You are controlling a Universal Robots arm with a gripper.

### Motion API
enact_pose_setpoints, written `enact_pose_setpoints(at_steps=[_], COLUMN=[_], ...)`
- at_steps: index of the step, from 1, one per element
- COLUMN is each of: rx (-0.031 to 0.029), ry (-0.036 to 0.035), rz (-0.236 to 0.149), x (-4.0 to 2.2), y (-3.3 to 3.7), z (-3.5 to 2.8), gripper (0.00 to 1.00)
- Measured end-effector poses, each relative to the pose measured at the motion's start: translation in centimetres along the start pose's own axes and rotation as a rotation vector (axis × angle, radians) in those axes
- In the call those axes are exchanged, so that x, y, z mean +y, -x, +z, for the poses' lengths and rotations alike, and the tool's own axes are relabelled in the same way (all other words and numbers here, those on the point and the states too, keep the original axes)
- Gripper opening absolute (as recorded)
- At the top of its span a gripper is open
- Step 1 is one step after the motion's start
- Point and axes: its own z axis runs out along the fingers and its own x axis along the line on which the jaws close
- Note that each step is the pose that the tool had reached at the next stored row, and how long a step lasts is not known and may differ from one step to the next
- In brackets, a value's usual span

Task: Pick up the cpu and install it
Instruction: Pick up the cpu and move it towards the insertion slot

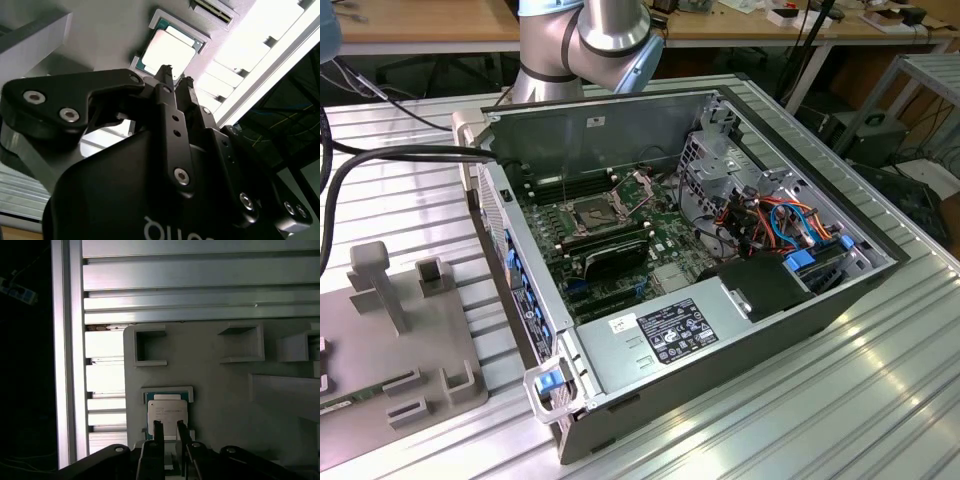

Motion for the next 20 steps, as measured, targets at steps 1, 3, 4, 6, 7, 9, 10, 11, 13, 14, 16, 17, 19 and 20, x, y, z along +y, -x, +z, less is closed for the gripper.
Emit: enact_pose_setpoints(at_steps=[1,3,4,6,7,9,10,11,13,14,16,17,19,20], rx=[0.0000,0.0000,0.0000,0.0000,0.0000,0.0000,0.0000,0.0000,0.0000,0.0000,0.0001,0.0000,0.0001,0.0002], ry=[0.0000,-0.0001,-0.0002,-0.0002,-0.0002,-0.0003,-0.0003,-0.0003,0.0013,0.0016,0.0018,0.0023,0.0028,0.0030], rz=[0.000,0.000,0.000,0.000,0.000,0.000,0.000,0.000,0.000,0.000,0.000,0.000,0.000,0.000], x=[0.00,0.00,0.00,0.00,0.00,0.00,0.00,0.00,-0.01,-0.02,-0.05,-0.07,-0.09,-0.09], y=[0.00,0.00,0.00,0.00,0.00,0.00,0.00,0.00,-0.01,0.00,0.01,0.01,0.01,0.02], z=[0.00,0.00,0.00,0.00,0.00,0.00,0.00,0.00,0.46,0.71,1.25,1.54,2.01,2.19], gripper=[0.29,0.36,0.42,0.54,0.60,0.60,0.66,0.66,0.66,0.66,0.66,0.66,0.66,0.66])
